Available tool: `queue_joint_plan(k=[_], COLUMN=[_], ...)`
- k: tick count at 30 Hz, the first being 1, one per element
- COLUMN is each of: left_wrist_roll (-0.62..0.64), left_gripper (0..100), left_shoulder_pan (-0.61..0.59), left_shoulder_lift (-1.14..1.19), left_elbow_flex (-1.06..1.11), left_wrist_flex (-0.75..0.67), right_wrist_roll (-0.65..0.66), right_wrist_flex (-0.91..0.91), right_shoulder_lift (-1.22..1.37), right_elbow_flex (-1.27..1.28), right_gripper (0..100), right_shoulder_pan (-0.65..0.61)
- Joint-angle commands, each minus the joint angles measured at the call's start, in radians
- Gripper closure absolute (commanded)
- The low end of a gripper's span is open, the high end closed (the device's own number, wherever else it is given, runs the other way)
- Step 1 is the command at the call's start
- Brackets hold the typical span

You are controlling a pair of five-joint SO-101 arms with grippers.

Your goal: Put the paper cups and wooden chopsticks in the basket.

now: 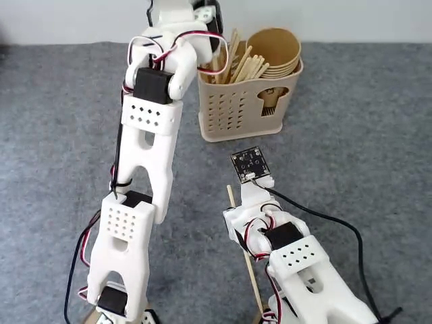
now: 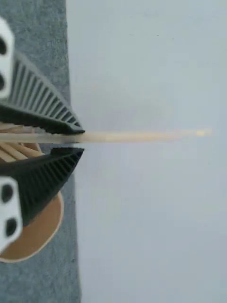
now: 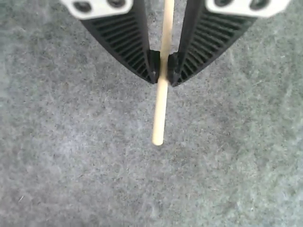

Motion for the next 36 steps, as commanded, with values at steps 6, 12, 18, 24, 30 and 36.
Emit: queue_joint_plan(k=[6,12,18,24,30,36], left_wrist_roll=[-0.008,-0.008,-0.008,-0.026,-0.104,-0.115], left_gripper=[86,86,86,89,99,99], left_shoulder_pan=[0.005,0.002,-0.002,-0.072,-0.123,-0.158], left_shoulder_lift=[-0.137,-0.258,-0.376,-0.465,-0.62,-0.901], left_elbow_flex=[-0.004,-0.004,-0.004,0.067,0.381,0.894], left_wrist_flex=[0.167,0.259,0.509,0.603,0.603,0.589], right_wrist_roll=[0.014,0.014,0.012,0.012,0.009,0.008], right_wrist_flex=[-0.018,-0.016,-0.012,-0.012,-0.01,-0.01], right_shoulder_lift=[-0.025,-0.025,-0.025,-0.025,-0.025,-0.031], right_elbow_flex=[-0.008,-0.008,-0.008,-0.008,-0.008,-0.008], right_gripper=[99.1,99.1,99.1,99.1,99.1,99.1], right_shoulder_pan=[0.013,0.013,0.008,0.008,0.012,0.012])
